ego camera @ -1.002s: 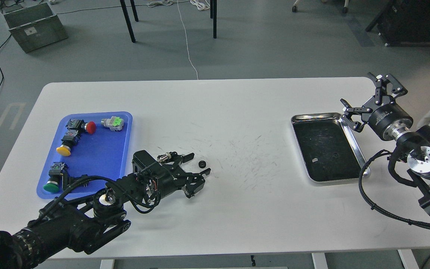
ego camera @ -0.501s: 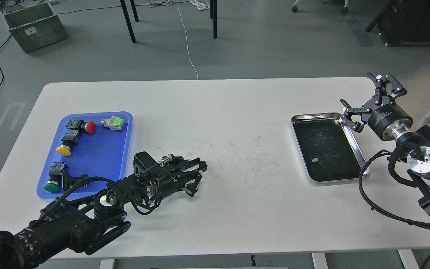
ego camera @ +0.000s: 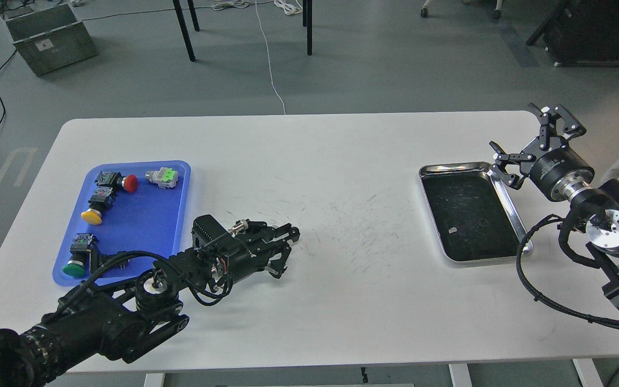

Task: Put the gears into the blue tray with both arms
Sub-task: 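Close the left gripper on the black part, then carry the black part with the left gripper into the blue tray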

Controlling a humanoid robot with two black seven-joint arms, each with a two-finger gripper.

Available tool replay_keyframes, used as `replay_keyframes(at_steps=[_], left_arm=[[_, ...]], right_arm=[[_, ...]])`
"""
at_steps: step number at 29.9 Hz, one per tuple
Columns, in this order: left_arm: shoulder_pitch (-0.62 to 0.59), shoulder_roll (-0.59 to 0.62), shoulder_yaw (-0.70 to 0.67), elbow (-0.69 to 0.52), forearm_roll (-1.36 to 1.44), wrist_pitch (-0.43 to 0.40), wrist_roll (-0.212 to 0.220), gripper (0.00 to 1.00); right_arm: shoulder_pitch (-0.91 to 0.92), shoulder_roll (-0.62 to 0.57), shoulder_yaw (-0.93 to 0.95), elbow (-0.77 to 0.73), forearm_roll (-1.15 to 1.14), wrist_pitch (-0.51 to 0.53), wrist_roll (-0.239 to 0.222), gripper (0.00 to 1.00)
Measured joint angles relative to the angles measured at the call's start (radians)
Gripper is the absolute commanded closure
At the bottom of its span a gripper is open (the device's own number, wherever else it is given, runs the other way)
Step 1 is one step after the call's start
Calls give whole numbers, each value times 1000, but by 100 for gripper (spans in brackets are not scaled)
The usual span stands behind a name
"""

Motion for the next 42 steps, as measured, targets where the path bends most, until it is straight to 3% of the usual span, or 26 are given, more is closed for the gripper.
replay_keyframes(at_steps=[6,13,18,22,26,34,42], left_arm=[[-42,99,-23,-100,-44,11,0,95],[-87,372,-101,-334,-241,-21,4,95],[-76,545,-124,-377,-337,-28,-23,95],[-23,584,-114,-344,-375,-30,-82,95],[17,573,-106,-254,-387,-31,-108,95],[33,487,-93,-61,-388,-33,-144,95],[30,429,-79,63,-386,-38,-151,94]], right_arm=[[9,0,0,0,0,0,0,5],[10,-3,0,0,0,0,0,4],[10,-7,2,0,0,1,0,4],[9,-11,1,1,0,2,0,4],[7,-11,0,1,0,3,0,4],[11,-12,0,0,-3,3,0,4],[12,-10,0,0,-3,2,0,4]])
